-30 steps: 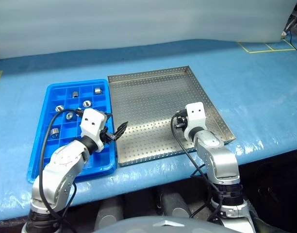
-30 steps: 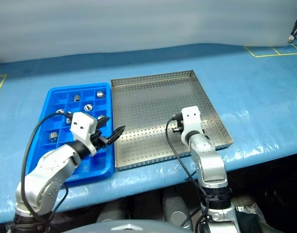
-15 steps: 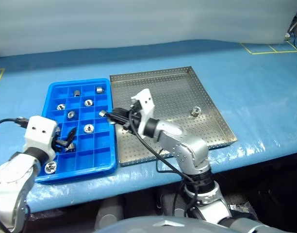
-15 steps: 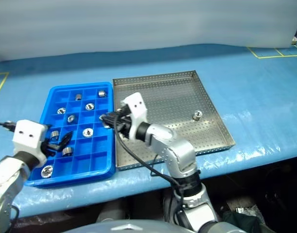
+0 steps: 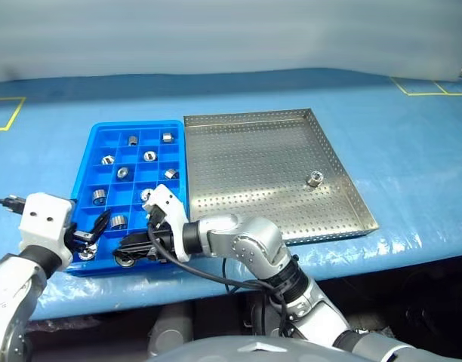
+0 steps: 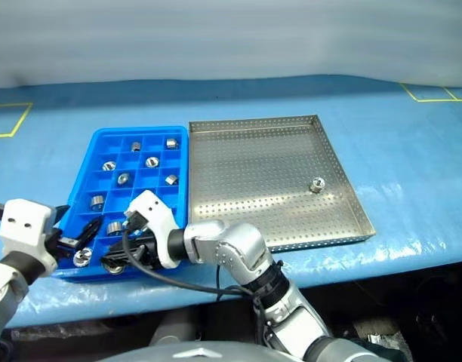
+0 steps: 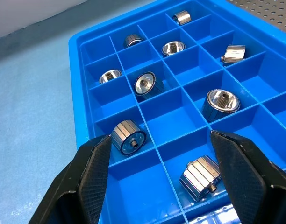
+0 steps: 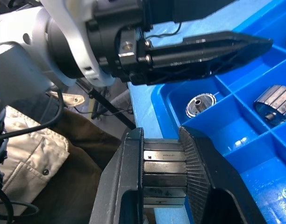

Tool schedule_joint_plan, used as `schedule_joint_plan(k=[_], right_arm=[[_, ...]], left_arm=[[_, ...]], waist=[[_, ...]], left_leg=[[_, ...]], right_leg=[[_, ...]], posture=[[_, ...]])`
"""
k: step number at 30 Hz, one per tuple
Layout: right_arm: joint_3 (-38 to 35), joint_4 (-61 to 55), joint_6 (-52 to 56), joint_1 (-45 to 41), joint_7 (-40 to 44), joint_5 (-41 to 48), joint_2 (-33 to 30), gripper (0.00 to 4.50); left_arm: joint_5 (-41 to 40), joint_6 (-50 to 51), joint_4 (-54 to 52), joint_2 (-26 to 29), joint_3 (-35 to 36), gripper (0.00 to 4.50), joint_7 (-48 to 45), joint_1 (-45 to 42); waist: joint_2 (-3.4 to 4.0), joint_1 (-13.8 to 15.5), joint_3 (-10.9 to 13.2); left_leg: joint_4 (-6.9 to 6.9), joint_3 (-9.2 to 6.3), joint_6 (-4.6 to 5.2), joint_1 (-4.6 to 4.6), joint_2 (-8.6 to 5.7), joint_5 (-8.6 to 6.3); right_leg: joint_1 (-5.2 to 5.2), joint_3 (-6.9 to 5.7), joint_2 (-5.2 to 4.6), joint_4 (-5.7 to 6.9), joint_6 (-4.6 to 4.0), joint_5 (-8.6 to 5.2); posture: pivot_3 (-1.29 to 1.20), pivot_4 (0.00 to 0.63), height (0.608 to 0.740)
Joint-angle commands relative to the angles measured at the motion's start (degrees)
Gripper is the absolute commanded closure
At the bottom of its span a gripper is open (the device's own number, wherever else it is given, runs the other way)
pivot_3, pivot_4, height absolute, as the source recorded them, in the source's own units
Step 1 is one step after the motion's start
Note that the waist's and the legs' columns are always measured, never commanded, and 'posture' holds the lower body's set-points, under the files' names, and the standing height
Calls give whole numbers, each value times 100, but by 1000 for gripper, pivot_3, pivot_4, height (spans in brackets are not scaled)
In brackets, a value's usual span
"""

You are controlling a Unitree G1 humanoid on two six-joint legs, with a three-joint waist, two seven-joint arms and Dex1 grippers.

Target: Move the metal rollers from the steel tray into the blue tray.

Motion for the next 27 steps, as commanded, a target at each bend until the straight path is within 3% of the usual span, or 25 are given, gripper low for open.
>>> schedule_joint_plan(k=[1,15,21,27], right_arm=[[116,185,-392,-262,47,-114,360,3718],[21,646,-938,-471,62,-399,331,3718],[-53,381,-1341,-378,33,-496,263,1747],[-559,-116,-1710,-399,-484,-843,-101,1747]], left_arm=[[-38,42,-222,13,-12,839,35,-15],[36,55,-104,33,-268,839,51,-201],[29,44,-20,55,-395,839,35,-361],[-63,-31,-2,-147,-718,839,82,-566]], waist=[[-2,12,-1],[-8,16,-5],[-8,14,-5],[-7,11,-4]], left_leg=[[1,0,0,0,-1,0],[1,-18,-1,3,-4,0],[2,-27,-1,4,-4,0],[2,-34,-3,3,-5,1]], right_leg=[[0,0,0,-1,0,0],[14,-16,-5,-6,-2,-1],[17,-23,-5,-6,-5,-3],[19,-28,-5,-5,-6,-3]], posture=[[128,150,740],[104,150,740],[90,150,740],[66,150,740]])
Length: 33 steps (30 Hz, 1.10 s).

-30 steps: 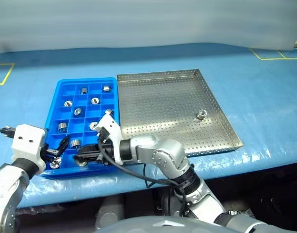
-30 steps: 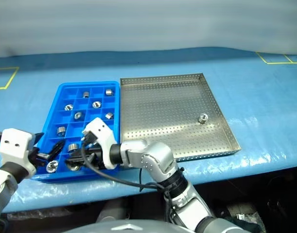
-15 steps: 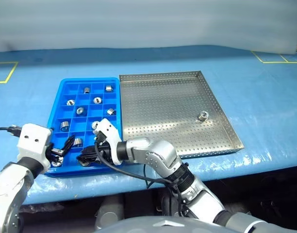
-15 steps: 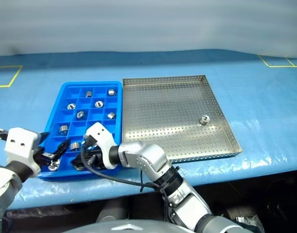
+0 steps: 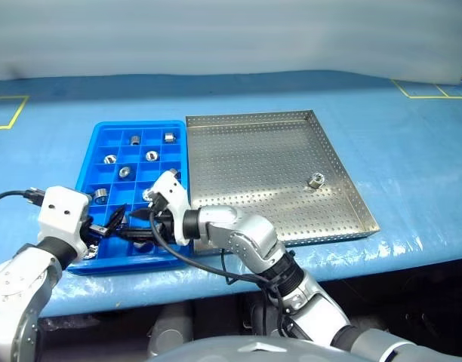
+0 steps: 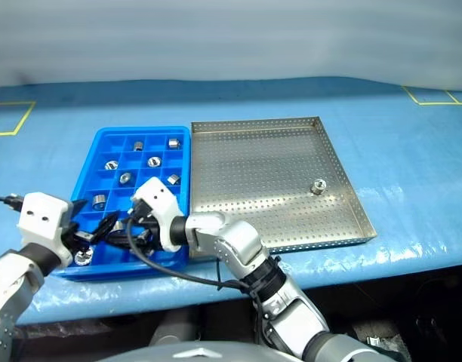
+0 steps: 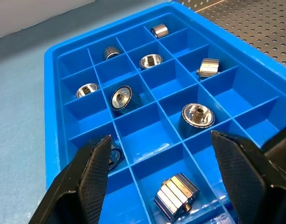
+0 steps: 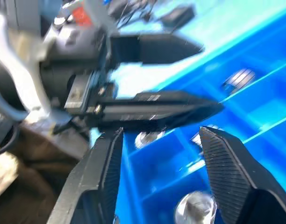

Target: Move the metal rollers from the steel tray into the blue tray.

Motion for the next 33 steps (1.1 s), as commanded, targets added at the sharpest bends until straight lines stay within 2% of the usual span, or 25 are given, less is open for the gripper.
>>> schedule_joint_plan(k=[1,5,7,9,13,17,21,24,33], right_arm=[[-481,-627,-337,-135,-332,-269,-216,1747],[-806,-956,-441,69,-749,-766,-861,1747],[-1657,-1254,-6,316,-1128,-545,-1073,1747],[-2181,-1479,161,469,-1496,-599,-1249,1747],[-2636,-1576,211,561,-2273,-1171,-1569,1747],[-2814,-1283,182,678,-2837,-1640,-1689,1747],[-2790,-870,-37,715,-3138,-2038,-1762,1747],[-3026,-531,-152,665,-3525,-2129,-1536,1747],[-3329,-63,-700,637,-4261,-2369,-1163,1747]], left_arm=[[-115,-111,-61,-195,-345,839,52,-173],[-86,-202,-23,-375,-772,839,107,-317],[-59,-325,103,-497,-1016,839,136,-419],[-78,-421,198,-572,-1152,839,125,-531],[-125,-614,459,-706,-1463,839,93,-931],[-40,-753,944,-836,-2276,839,-80,-1708],[366,-851,1620,-966,-3115,839,-46,-2495],[424,-992,1910,-1127,-3541,839,-199,-2856],[459,-1125,2091,-1284,-3868,839,-347,-2953]], waist=[[1,8,1],[-3,1,-2],[-12,6,-9],[3,0,-2],[17,-99,5],[29,-173,-1],[30,-242,-2],[30,-324,-2],[31,-464,-2]], left_leg=[[0,-3,-2,0,-1,1],[5,-8,-3,-2,-13,2],[5,-6,-3,-3,-15,2],[5,-10,-3,-5,-16,2],[2,-6,-2,-3,-9,2],[3,-7,-2,1,-6,2],[4,8,-1,1,-14,2],[7,21,0,-1,-19,2],[1,49,9,-3,-15,-4]], right_leg=[[1,-1,-1,-1,0,0],[10,-1,-14,-6,3,2],[9,-1,-14,-9,6,4],[10,-2,-13,-8,4,4],[4,2,-1,-1,0,2],[7,11,12,4,5,4],[9,33,11,-2,48,30],[8,47,9,-8,57,35],[-9,81,15,-6,66,45]], posture=[[66,150,740],[32,150,740],[17,150,740],[1,150,740],[-45,150,740],[-54,150,740],[-82,150,740],[-97,150,740],[-100,150,740]])
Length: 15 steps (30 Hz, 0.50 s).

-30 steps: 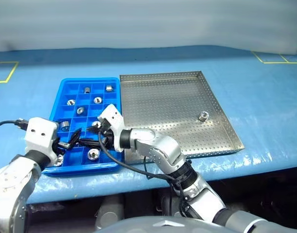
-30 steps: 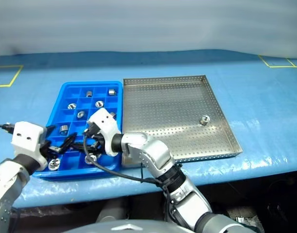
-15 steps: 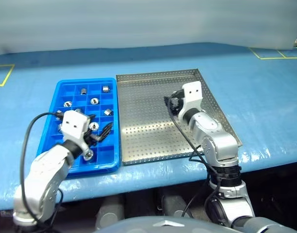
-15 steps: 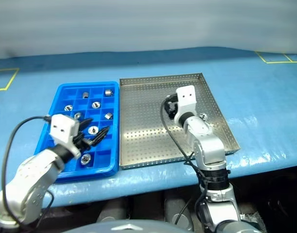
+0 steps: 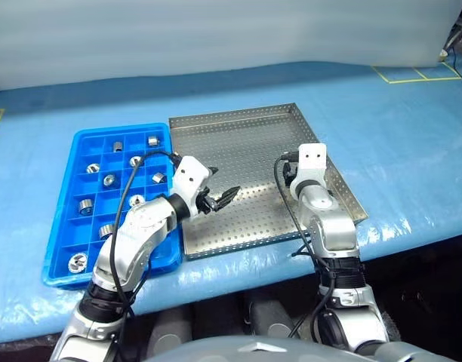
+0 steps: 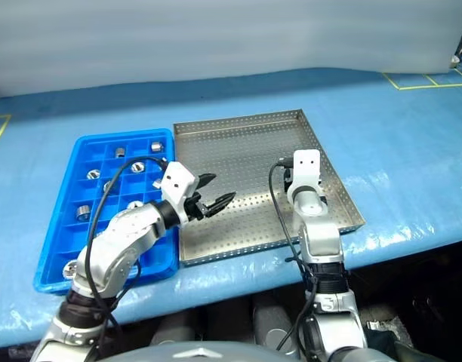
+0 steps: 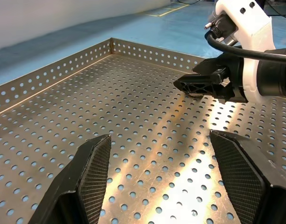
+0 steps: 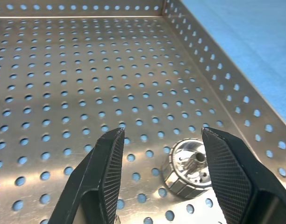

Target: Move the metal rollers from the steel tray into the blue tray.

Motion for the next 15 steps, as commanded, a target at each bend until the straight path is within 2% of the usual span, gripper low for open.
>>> schedule_joint_plan(k=[1,15], right_arm=[[-209,136,-300,-135,-272,-72,107,1747],[-942,768,-507,-389,-636,446,771,1747]], left_arm=[[76,-132,-114,16,-77,839,-28,81],[187,-81,-301,26,-80,839,83,416]], waist=[[0,-11,0],[3,6,0]], left_leg=[[1,3,0,2,0,0],[3,9,1,3,0,0]], right_leg=[[1,4,0,0,3,0],[0,11,1,-1,13,2]], posture=[[-100,150,740],[-60,150,740]])
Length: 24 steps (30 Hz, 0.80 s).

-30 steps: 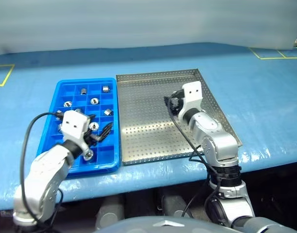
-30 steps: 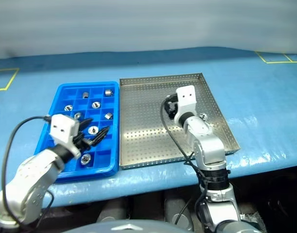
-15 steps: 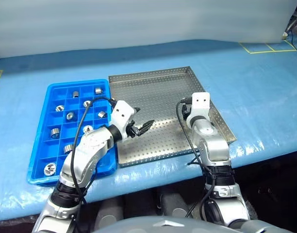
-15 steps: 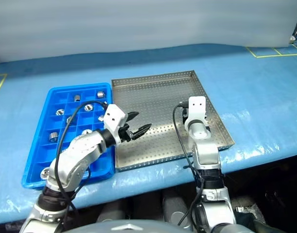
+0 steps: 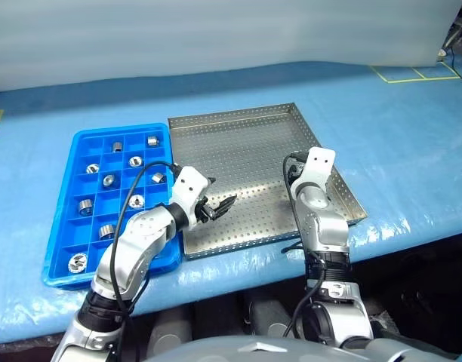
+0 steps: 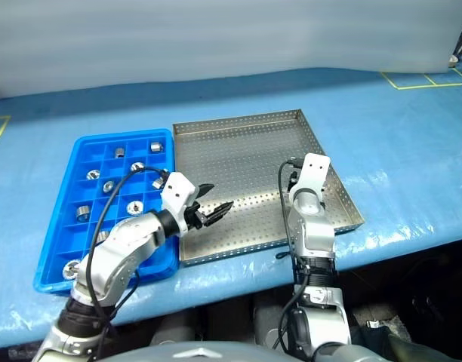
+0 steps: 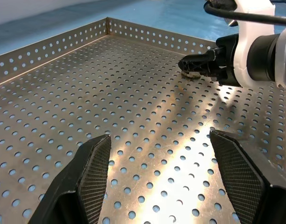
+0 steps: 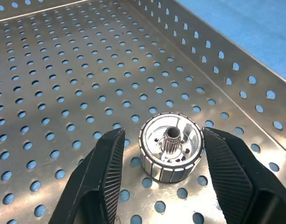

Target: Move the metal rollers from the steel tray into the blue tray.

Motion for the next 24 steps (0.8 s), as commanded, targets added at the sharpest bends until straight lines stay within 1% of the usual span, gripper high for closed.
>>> schedule_joint_plan(k=[1,4,8,11,12,15,18,21,24], right_arm=[[-117,19,-120,-132,-56,159,102,2132],[-89,5,-59,-111,-57,158,123,2810],[-59,-71,-70,-92,9,211,142,2805],[120,-267,-186,-100,322,319,142,2805],[286,-403,-145,-93,613,396,107,2805],[1098,-1110,417,-9,2030,977,-98,2805],[1876,-1942,890,87,3122,1580,-329,2805],[2356,-2390,1149,65,3616,1837,-513,2805],[2965,-2434,1138,-112,4086,1862,-631,2805]], left_arm=[[25,-77,-301,-32,-5,839,44,37],[24,-62,-321,-10,68,839,73,50],[15,-47,-363,45,179,839,124,72],[19,-23,-464,108,346,839,187,161],[3,-14,-528,144,444,839,210,213],[-85,163,-836,293,914,839,330,454],[38,477,-1209,665,1449,839,438,874],[137,766,-1558,960,2003,839,595,1283],[228,1027,-1738,1090,2635,839,799,1550]], waist=[[0,1,0],[1,5,0],[2,3,0],[3,-6,0],[4,-12,1],[7,-32,3],[7,-43,3],[7,-2,3],[2,111,2]], left_leg=[[0,0,0,0,0,0],[0,0,0,0,0,0],[0,0,0,0,0,0],[0,1,0,1,2,0],[-1,0,0,0,2,0],[-4,4,0,-2,7,0],[-10,1,0,-5,17,0],[-18,-5,0,-6,23,-1],[-10,-4,0,-16,20,0]], right_leg=[[0,0,0,0,0,0],[0,0,-1,0,0,0],[1,0,-1,0,0,0],[0,0,0,0,0,0],[-1,1,1,1,0,0],[-12,9,5,3,-1,0],[-23,13,16,7,-4,-2],[-31,7,20,14,-17,-11],[-31,-4,13,10,-21,-14]], posture=[[-60,150,740],[-60,150,740],[-60,150,740],[-56,150,740],[-57,150,740],[-57,150,740],[-40,150,740],[-23,150,740],[-1,150,740]])
